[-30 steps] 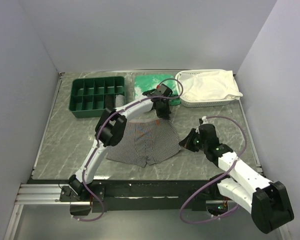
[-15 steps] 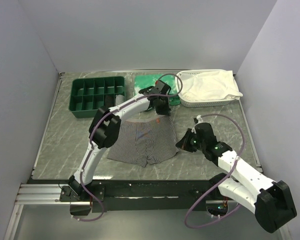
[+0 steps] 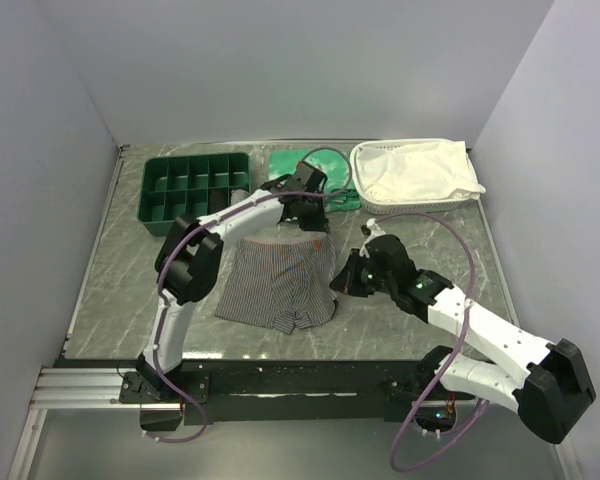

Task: Roll the underwear
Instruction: Fold the underwear at the center of the board.

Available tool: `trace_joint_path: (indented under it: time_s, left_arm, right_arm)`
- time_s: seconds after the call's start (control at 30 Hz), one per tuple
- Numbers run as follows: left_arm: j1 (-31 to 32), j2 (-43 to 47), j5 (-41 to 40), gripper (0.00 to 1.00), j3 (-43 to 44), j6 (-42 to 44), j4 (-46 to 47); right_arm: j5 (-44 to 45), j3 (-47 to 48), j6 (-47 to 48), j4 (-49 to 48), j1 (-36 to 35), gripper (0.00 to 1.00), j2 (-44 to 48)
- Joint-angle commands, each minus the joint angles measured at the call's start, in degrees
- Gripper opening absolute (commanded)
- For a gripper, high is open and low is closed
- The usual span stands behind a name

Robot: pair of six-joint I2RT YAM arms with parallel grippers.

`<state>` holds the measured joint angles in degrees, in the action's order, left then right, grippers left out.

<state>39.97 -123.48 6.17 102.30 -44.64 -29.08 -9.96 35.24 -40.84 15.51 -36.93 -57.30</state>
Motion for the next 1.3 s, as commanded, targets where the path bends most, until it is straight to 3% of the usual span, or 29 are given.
trace_joint_path:
  time_s: [0.0,0.63,1.27]
  left_arm:
    - [-2.3,7.3,-1.0,0.01,-3.7,1.8,4.3]
    - [-14.4,25.2,-1.5,0.01,-30.0,4.4,12.1]
    - [-22.6,28.4,-2.0,0.01,-36.6,7.3,12.8]
  right_arm:
    - [-0.5,6.0,-0.6,-0.2,-3.1,0.00,-2.8]
    - [-2.3,27.0,-3.1,-0.4,-18.6,0.00,-26.7]
    - [-7.5,42.0,-1.3,2.0,-21.4,0.00,-44.3]
